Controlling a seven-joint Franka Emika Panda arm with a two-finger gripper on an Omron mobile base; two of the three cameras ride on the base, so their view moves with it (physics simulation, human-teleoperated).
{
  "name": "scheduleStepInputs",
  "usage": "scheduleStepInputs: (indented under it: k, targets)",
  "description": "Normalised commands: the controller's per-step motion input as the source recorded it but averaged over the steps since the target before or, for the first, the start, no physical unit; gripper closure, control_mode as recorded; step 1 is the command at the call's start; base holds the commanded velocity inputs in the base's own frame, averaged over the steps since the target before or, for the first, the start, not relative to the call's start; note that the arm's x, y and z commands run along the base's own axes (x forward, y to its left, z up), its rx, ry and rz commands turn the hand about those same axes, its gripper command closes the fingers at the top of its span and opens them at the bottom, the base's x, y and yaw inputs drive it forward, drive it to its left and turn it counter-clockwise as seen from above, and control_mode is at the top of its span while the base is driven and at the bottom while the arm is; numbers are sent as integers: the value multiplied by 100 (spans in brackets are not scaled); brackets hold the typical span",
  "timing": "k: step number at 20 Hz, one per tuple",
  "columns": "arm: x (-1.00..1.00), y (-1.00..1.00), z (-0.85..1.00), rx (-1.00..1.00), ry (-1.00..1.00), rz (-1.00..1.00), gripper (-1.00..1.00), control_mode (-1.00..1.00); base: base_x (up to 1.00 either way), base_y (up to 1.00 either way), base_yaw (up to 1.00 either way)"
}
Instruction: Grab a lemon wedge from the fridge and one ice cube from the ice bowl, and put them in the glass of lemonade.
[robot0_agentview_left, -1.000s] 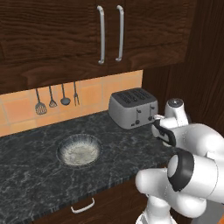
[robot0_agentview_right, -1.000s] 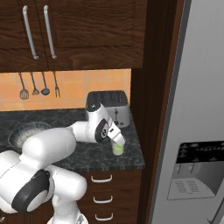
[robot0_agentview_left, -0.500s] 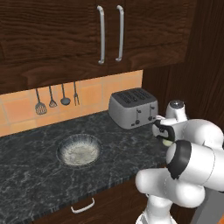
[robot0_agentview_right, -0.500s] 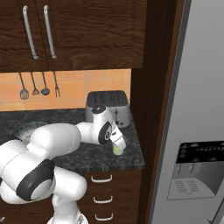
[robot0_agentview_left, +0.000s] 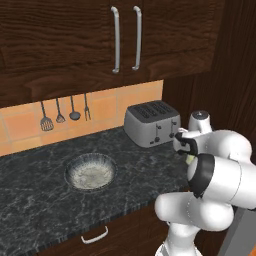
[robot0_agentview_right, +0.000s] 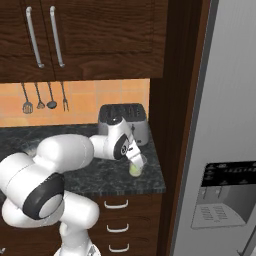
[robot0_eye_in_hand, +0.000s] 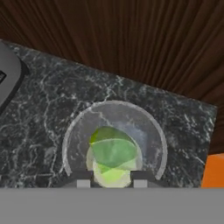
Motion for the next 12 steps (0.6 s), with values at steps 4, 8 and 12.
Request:
scheduleStepInputs:
  k: [4, 8, 12]
  targets:
    - [0, 0, 0, 2, 0, -3, -100, -100, 0, 0, 0]
    - [0, 5, 9, 1, 0, 0, -100, -100, 0, 0, 0]
    - [0, 12, 26, 0, 0, 0, -100, -100, 0, 0, 0]
